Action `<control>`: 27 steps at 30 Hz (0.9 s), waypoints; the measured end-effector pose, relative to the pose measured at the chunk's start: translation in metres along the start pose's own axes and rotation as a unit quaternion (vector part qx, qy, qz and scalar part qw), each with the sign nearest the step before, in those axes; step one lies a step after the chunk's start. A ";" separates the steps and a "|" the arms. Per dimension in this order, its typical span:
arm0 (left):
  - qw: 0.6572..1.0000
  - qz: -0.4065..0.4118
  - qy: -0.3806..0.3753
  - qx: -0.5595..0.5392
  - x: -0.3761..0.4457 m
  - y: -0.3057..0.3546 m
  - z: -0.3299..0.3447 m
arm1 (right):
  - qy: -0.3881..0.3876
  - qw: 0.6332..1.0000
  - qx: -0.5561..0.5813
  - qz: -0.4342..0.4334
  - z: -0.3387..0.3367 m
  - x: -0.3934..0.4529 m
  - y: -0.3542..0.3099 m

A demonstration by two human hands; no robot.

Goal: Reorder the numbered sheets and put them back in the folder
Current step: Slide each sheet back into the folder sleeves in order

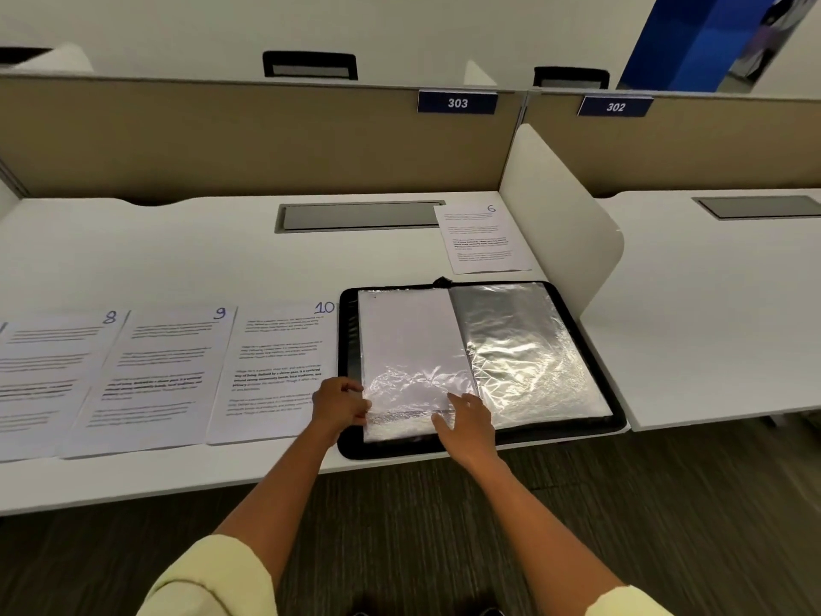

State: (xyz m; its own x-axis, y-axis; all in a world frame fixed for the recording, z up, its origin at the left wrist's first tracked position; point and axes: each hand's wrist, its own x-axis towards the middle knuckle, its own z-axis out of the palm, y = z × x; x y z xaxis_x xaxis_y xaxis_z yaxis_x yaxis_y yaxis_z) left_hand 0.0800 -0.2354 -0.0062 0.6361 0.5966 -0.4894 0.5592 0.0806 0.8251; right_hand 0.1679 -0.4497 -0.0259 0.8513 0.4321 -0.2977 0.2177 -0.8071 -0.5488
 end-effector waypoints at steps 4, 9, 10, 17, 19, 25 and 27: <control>1.000 -0.007 -0.016 0.014 0.006 -0.007 -0.004 | 0.009 0.999 -0.046 -0.018 0.004 -0.001 -0.003; 0.997 0.002 -0.037 0.063 0.013 -0.003 -0.006 | 0.006 0.998 -0.055 -0.014 0.003 0.004 -0.007; 0.996 0.024 -0.023 0.087 0.014 -0.002 -0.006 | 0.011 0.999 -0.049 -0.015 0.001 0.005 -0.006; 0.955 0.164 0.040 0.243 0.030 0.012 0.005 | 0.101 0.990 -0.082 -0.046 -0.021 0.024 -0.008; 0.950 0.185 0.044 0.247 0.036 0.020 0.015 | 0.097 0.990 -0.096 -0.045 -0.030 0.037 -0.007; 0.912 0.260 0.057 0.312 0.061 0.052 0.049 | 0.116 0.987 -0.102 -0.045 -0.057 0.090 0.000; 0.900 0.272 0.050 0.337 0.076 0.061 0.062 | 0.118 0.988 -0.095 -0.043 -0.067 0.114 0.003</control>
State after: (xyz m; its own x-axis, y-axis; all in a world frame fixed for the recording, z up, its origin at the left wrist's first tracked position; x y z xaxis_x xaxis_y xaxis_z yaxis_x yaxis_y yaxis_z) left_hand 0.1959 -0.2347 -0.0108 0.8807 0.4736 -0.0091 0.3968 -0.7270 0.5604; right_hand 0.2978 -0.4302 -0.0094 0.9083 0.4148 -0.0544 0.3604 -0.8418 -0.4018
